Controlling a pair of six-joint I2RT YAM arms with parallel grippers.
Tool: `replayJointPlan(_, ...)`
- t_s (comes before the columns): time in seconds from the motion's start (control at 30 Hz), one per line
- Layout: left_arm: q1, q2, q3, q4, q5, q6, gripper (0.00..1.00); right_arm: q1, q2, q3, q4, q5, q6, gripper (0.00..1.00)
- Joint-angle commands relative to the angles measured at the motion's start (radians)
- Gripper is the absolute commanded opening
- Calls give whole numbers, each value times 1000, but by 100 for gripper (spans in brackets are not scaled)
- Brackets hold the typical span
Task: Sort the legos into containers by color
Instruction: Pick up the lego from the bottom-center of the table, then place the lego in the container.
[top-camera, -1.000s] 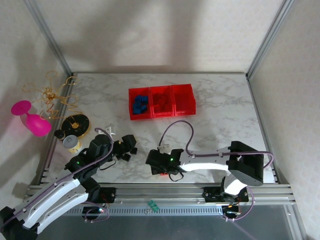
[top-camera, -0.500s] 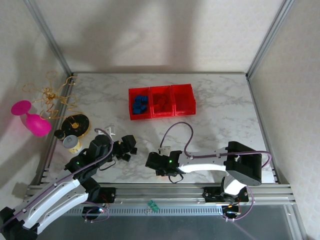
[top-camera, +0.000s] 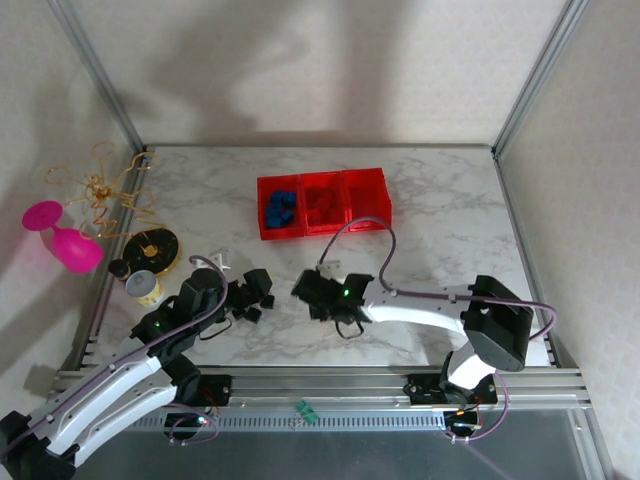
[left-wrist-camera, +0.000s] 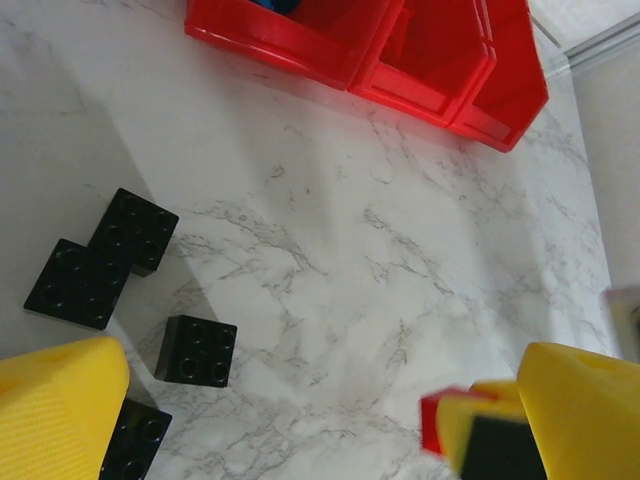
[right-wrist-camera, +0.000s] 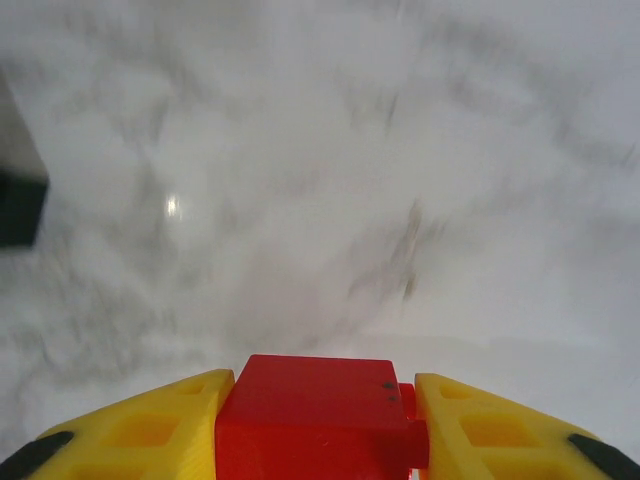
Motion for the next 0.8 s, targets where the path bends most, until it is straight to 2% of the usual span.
replayJointPlan(0.0, -5, 33, 61, 40, -56, 18, 100, -106, -16, 76, 37, 80, -176, 41)
replayJointPlan(0.13, -5, 72, 78, 101, -76, 21, 100, -245, 56, 165, 155, 57, -333, 40)
replayJointPlan(0.33, -2, 146, 117, 169, -113, 34, 100, -374, 227, 369, 260, 57, -488, 41)
replayJointPlan(0.6, 4, 262, 168, 252, -110, 63, 100, -489, 454, 594, 328, 31, -581, 41)
replayJointPlan(0.77, 10, 305, 182, 274, -103, 76, 100, -519, 568, 714, 358, 32, -643, 43)
